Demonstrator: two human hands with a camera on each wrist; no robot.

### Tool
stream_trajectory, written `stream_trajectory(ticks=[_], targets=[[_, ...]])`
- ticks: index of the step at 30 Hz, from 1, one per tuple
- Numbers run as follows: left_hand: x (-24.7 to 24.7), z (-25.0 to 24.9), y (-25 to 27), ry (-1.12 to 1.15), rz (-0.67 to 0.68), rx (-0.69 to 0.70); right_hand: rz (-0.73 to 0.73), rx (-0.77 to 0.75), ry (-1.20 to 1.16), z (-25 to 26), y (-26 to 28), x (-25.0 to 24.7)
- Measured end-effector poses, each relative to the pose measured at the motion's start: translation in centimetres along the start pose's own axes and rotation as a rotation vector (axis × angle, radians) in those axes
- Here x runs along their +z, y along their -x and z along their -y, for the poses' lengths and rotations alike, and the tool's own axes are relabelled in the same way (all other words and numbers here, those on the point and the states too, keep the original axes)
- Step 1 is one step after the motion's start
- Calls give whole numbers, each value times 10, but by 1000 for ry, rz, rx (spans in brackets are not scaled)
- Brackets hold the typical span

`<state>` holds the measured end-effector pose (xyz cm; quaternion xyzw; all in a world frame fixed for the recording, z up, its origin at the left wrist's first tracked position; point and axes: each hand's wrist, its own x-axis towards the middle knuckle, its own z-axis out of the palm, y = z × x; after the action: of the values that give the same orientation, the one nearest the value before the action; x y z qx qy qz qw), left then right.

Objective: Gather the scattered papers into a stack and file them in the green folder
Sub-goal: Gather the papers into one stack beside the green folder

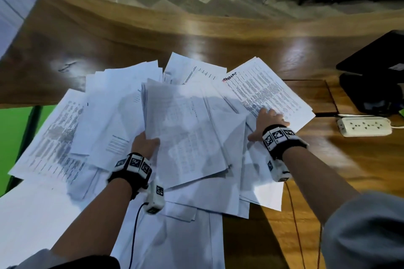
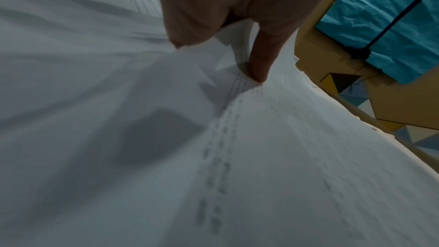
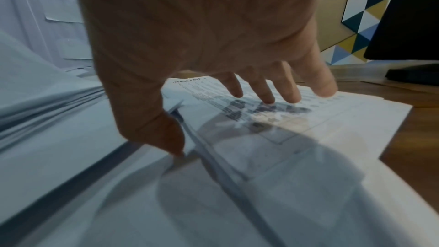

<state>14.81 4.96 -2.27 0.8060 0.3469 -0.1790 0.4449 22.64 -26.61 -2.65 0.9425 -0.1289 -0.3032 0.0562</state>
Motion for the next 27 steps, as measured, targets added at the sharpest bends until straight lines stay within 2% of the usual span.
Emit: stream_trajectory(ticks=[5, 10, 13, 16, 21, 23, 27], targets=[[1, 2, 4, 44, -15, 4, -48, -7, -56, 3, -4, 5], [-4, 1, 15, 73, -8, 19, -250, -63, -98, -5, -6, 2], [-14, 5, 26, 132, -36, 20, -209, -31, -141, -20, -3, -13], [-29, 14, 37, 177, -61, 1, -215, -1, -254, -26, 18, -29], [-48, 37, 41, 225, -139, -36, -300, -212, -199, 9, 92, -19], [-51, 43, 46, 222, -174, -43, -240, -320, -175, 36, 121, 0], [-51, 46, 64, 280, -171, 8, 70, -429, -229, 69, 150, 25]])
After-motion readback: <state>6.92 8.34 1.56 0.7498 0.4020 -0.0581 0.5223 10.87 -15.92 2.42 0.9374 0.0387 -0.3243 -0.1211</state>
